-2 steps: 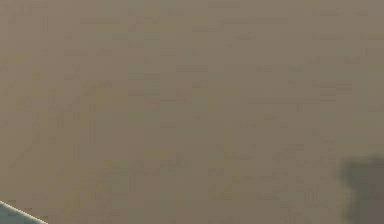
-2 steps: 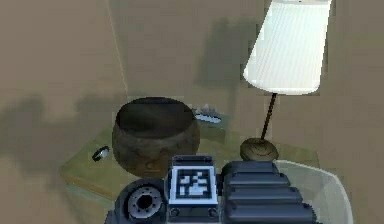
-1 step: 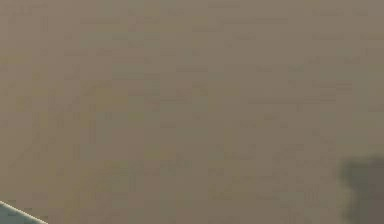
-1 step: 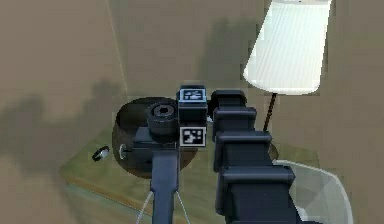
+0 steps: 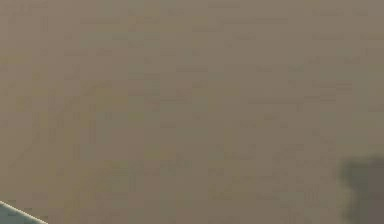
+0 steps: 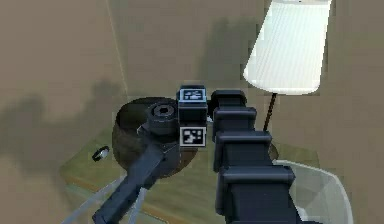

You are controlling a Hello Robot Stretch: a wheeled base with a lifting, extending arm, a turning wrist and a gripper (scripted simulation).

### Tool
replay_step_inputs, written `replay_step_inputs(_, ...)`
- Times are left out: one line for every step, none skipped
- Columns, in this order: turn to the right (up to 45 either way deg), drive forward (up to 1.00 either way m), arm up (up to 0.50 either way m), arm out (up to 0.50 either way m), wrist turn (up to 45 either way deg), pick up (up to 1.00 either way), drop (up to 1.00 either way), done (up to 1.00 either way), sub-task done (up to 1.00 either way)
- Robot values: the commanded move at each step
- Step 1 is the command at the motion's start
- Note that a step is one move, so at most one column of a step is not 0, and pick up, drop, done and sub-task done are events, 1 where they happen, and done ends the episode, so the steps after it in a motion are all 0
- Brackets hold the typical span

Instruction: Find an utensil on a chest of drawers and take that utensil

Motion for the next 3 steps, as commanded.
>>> replay_step_inputs(0.0, 0.00, 0.00, 0.00, 45.0, 0.00, 0.00, 0.00, 0.00)
replay_step_inputs(0.0, 0.00, 0.00, 0.00, 45.0, 0.00, 0.00, 0.00, 0.00)
replay_step_inputs(0.0, 0.00, 0.00, 0.00, 21.0, 0.00, 0.00, 0.00, 0.00)
